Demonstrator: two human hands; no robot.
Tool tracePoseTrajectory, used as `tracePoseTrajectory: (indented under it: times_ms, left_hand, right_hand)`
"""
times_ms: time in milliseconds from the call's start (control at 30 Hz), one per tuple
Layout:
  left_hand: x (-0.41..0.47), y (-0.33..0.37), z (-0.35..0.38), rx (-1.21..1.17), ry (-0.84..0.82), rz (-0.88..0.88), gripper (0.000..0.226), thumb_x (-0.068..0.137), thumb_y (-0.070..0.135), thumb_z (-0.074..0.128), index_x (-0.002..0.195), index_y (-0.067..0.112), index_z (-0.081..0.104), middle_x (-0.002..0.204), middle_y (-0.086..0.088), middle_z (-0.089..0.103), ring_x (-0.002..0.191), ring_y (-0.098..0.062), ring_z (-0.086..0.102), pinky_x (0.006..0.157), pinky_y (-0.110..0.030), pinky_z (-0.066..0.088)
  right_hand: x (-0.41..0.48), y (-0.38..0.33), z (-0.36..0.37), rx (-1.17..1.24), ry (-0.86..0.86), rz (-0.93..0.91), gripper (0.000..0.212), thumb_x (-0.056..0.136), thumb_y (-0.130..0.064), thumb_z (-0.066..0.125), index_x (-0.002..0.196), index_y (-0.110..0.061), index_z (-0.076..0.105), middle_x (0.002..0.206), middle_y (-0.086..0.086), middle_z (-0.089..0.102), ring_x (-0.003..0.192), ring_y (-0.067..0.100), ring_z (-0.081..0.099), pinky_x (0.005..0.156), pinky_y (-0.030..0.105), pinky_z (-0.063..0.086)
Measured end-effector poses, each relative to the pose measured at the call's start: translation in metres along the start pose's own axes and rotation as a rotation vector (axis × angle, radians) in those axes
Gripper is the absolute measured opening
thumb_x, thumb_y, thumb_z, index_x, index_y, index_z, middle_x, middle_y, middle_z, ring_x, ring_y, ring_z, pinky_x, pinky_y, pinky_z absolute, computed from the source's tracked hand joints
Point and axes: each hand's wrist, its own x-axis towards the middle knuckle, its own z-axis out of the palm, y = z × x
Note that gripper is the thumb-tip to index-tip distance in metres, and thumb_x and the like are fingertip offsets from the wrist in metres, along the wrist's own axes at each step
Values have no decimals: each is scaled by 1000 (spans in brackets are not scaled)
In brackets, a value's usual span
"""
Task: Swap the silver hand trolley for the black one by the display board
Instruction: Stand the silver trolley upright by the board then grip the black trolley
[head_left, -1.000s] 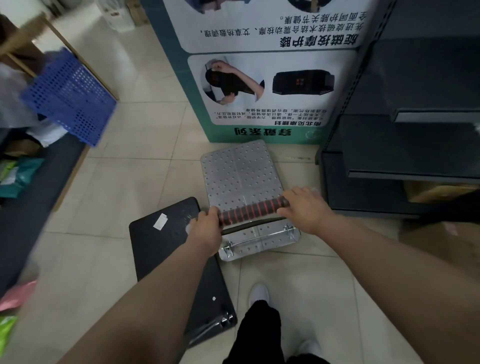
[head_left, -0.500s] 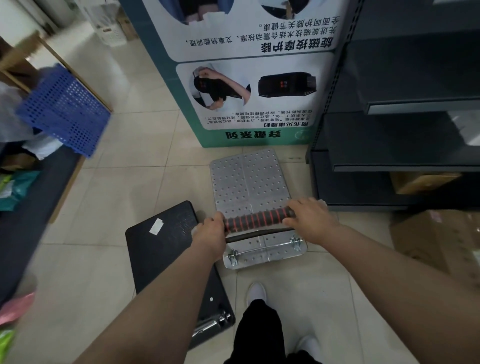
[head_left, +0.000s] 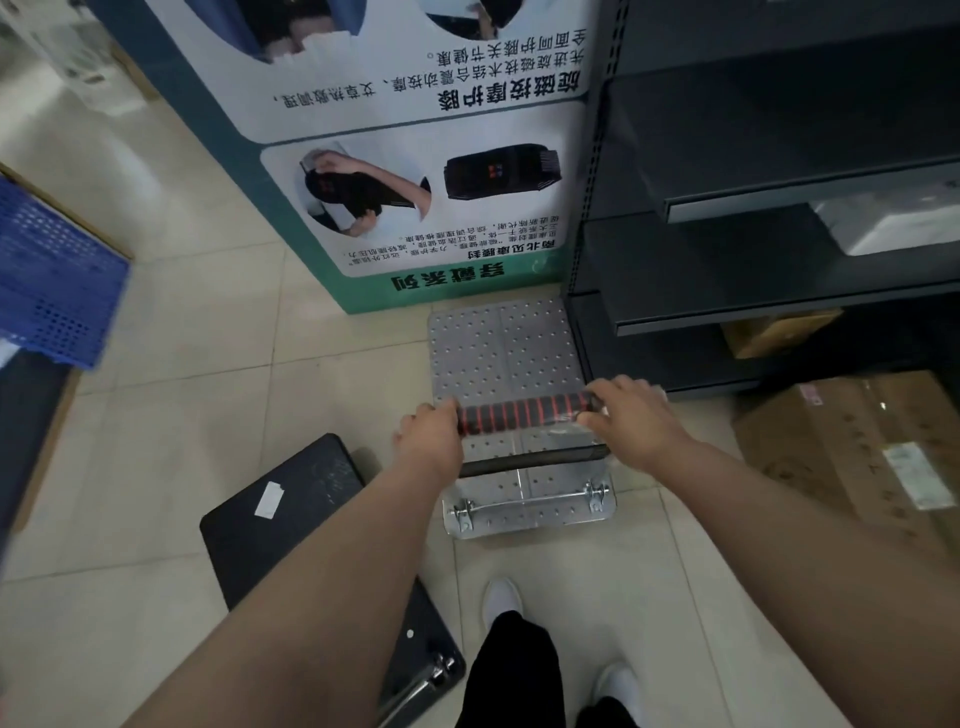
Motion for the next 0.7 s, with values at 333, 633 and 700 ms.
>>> tracePoseTrajectory:
  times_ms: [333,633,700]
  left_hand:
    - [57,-9,-29,-24,6,19,23,95,11,47,117,16,44,113,-17,52,107,-40,51,95,-51,44]
    - [94,-3,-50,-32,49,50,20,95,10,46,114,16,47,109,-16,54,104,-39,51,91,-50,44]
    - [95,1,-50,-34,49,56,19,95,10,47,113,16,47,108,-15,54,104,-37,51,90,-49,43]
  right_hand:
    - [61,-17,-20,23,-53,34,34,95,-39,48,125,-23,52,122,7,56,115,29,48,101,47,39]
    - [98,-20,-42,18,-43,50,29,96,-33,48,121,-19,52,120,10,55,115,30,47,94,43,40]
    - [99,-17,-45,13,-53,55,30,96,-33,48,121,-19,51,121,10,54,115,30,47,95,43,40]
